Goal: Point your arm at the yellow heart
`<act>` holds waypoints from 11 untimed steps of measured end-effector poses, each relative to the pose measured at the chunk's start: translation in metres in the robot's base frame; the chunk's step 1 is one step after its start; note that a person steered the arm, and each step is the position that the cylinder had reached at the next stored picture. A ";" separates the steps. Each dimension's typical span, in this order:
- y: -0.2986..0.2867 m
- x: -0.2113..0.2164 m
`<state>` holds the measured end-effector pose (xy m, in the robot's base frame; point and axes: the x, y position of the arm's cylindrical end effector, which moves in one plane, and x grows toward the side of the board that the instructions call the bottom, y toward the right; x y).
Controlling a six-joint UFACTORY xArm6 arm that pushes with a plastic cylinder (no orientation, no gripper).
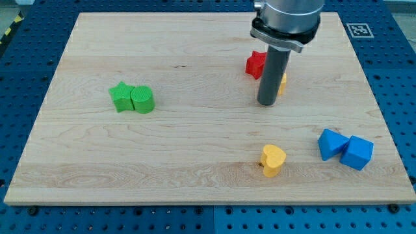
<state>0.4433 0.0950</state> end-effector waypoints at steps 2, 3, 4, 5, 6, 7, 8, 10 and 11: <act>0.002 -0.019; 0.002 -0.006; 0.002 0.020; 0.002 0.025; 0.002 0.025; 0.002 0.029; 0.002 0.030; 0.008 0.074; 0.015 0.083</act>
